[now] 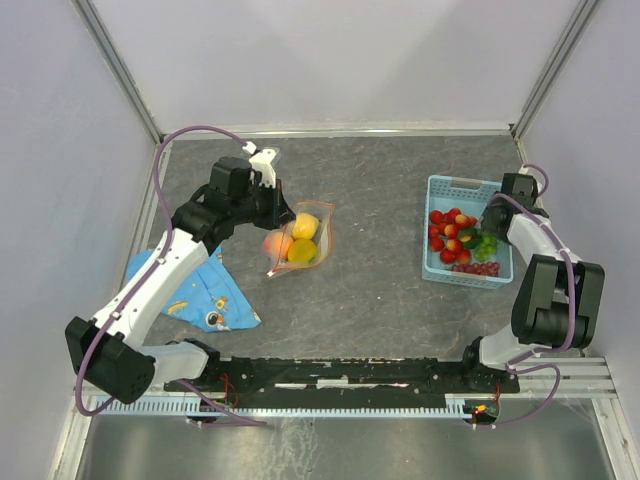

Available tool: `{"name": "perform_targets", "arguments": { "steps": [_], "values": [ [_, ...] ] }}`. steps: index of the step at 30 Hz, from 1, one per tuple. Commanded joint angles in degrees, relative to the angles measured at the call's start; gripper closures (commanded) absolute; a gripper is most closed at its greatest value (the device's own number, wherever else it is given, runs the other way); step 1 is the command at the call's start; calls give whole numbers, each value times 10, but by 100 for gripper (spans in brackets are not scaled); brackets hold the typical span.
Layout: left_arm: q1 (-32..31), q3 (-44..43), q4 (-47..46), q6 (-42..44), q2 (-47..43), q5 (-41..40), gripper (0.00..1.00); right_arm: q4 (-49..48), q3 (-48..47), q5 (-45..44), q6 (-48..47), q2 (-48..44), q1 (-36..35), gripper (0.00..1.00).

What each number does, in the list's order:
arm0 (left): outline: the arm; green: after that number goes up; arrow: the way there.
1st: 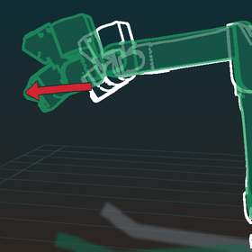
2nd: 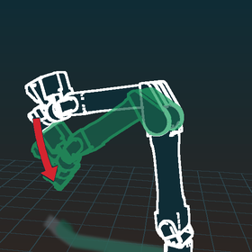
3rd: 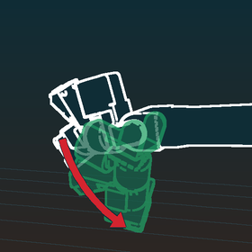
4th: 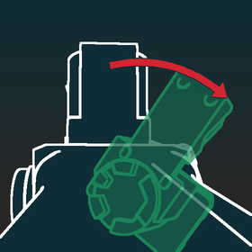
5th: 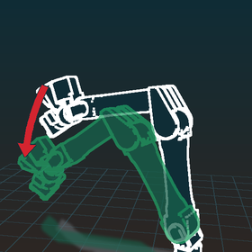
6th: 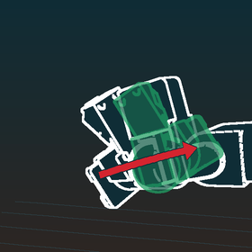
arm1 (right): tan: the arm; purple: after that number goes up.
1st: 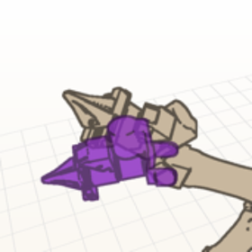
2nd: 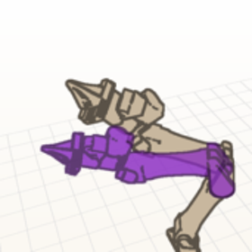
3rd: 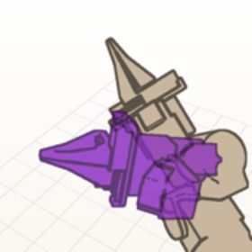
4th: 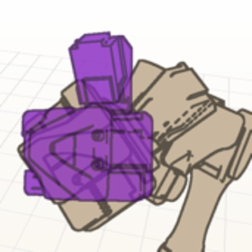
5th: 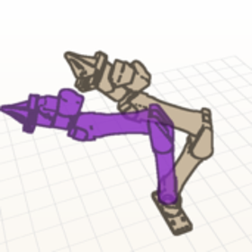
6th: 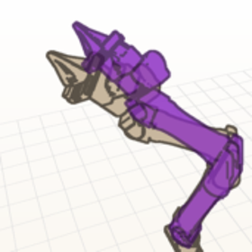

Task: Place the food in the zip-top bag and seal the zipper
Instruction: Pick up the fake fruit from the bin.

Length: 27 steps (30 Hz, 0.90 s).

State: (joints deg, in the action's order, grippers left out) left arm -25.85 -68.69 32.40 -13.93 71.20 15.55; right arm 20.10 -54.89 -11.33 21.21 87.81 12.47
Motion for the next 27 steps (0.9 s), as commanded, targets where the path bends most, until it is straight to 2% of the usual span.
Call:
{"name": "perform_targets", "arguments": {
  "steps": [1, 11, 17, 27],
  "values": [
    [-1, -2, -31, 11, -12, 11, 97, -17, -28, -20, -11, -1, -1, 43],
    [-1, -2, -32, 11, -12, 11, 97, -49, -63, 2, -35, 90, 2, 35],
    [-2, -1, -32, 11, -11, 10, 97, -66, -65, 2, -37, 128, 3, 35],
    [-1, -1, -31, 10, -10, 11, 97, -64, -66, -13, -48, 94, 3, 47]
  ]
}}
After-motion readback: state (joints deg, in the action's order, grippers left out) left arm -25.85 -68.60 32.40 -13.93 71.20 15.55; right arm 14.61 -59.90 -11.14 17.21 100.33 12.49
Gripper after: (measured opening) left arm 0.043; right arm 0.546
